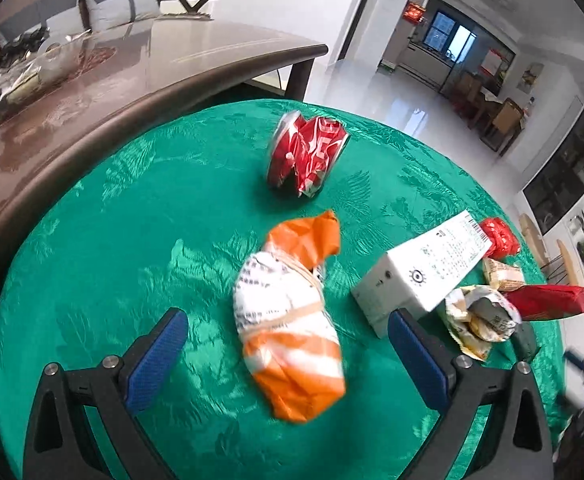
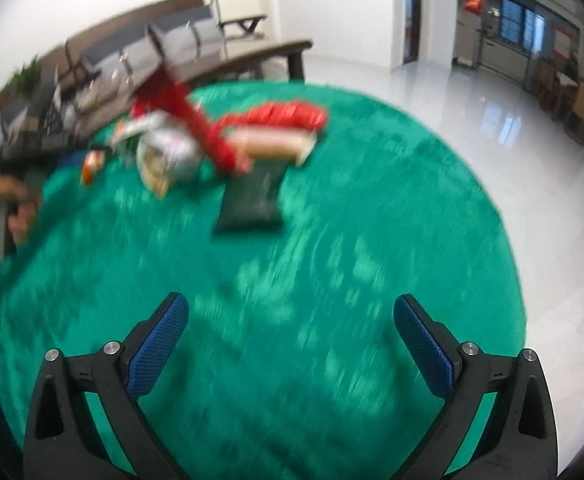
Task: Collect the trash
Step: 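Grasp the orange-white wrapped bag with the left gripper while the right grasps the dark green packet, then carry both items to the blue wastebasket and open both grippers to drop them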
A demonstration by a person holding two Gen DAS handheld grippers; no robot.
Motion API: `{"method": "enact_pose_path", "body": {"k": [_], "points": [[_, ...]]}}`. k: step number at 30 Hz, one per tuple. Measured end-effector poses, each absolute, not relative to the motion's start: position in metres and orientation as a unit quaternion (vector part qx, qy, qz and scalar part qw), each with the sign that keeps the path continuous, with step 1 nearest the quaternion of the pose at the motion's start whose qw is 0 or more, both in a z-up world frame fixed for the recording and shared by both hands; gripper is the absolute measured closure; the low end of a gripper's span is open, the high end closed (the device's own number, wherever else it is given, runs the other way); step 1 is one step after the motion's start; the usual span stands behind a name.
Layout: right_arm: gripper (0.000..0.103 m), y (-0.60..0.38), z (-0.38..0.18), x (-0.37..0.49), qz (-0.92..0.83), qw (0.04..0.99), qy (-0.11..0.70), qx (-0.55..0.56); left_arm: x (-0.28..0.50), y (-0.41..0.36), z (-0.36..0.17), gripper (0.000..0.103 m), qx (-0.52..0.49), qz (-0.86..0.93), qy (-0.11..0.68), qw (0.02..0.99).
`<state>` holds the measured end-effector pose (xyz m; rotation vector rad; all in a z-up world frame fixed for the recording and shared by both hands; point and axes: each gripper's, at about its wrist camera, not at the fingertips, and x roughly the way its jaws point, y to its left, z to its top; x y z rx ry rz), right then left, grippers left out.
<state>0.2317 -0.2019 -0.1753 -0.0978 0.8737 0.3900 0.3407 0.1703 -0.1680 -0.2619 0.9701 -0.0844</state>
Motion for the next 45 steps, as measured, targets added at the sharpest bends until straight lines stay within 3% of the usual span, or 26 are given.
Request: {"method": "enact_pose_path", "body": {"k": [2, 4, 7, 9, 10, 17, 23, 25, 26, 32, 39, 40, 43, 44, 45], "points": [[0.001, -0.194, -0.169, 0.254, 0.196, 0.882, 0.427, -0.039, 0.339, 0.169, -0.173, 0.035, -0.119, -0.044, 0.464, 0.877], [0.004, -0.175, -0.17, 0.277, 0.219, 0.867, 0.445, -0.039, 0.333, 0.169, -0.174, 0.056, -0.103, -0.037, 0.464, 0.879], [0.019, -0.145, -0.181, 0.301, 0.222, 0.855, 0.464, -0.066, 0.316, 0.169, -0.165, 0.056, -0.108, -0.033, 0.465, 0.878], [0.043, -0.131, -0.189, 0.307, 0.22, 0.849, 0.471, -0.093, 0.296, 0.163, -0.155, 0.056, -0.104, -0.033, 0.462, 0.88], [0.064, -0.126, -0.193, 0.308, 0.215, 0.847, 0.473, -0.112, 0.288, 0.161, -0.152, 0.056, -0.105, -0.037, 0.463, 0.879], [0.065, -0.162, -0.172, 0.234, 0.242, 0.853, 0.453, -0.089, 0.2, 0.088, -0.126, 0.056, -0.086, -0.099, 0.459, 0.879], [0.063, -0.18, -0.176, 0.161, 0.246, 0.853, 0.447, -0.109, 0.153, 0.032, -0.134, 0.051, -0.081, -0.122, 0.455, 0.878], [0.06, -0.183, -0.182, 0.155, 0.24, 0.851, 0.45, -0.122, 0.149, 0.025, -0.138, 0.035, -0.07, -0.119, 0.457, 0.878], [0.058, -0.185, -0.183, 0.156, 0.237, 0.853, 0.449, -0.122, 0.149, 0.025, -0.139, 0.033, -0.071, -0.119, 0.46, 0.877], [0.042, -0.199, -0.176, 0.155, 0.254, 0.851, 0.449, -0.094, 0.148, 0.031, -0.145, 0.033, -0.091, -0.143, 0.487, 0.857], [0.039, -0.18, -0.173, 0.157, 0.253, 0.847, 0.453, -0.112, 0.146, 0.009, -0.151, 0.032, -0.028, -0.15, 0.497, 0.854], [0.04, -0.177, -0.175, 0.158, 0.241, 0.848, 0.457, -0.12, 0.146, 0.009, -0.152, 0.032, -0.021, -0.139, 0.498, 0.856], [0.066, -0.174, -0.18, 0.161, 0.23, 0.845, 0.463, -0.135, 0.147, 0.013, -0.156, 0.033, -0.022, -0.128, 0.497, 0.858], [0.067, -0.174, -0.18, 0.16, 0.232, 0.845, 0.463, -0.136, 0.146, 0.015, -0.157, 0.034, -0.023, -0.13, 0.496, 0.858], [0.068, -0.174, -0.178, 0.159, 0.233, 0.846, 0.46, -0.133, 0.147, 0.015, -0.158, 0.052, -0.024, -0.131, 0.494, 0.859]]}}
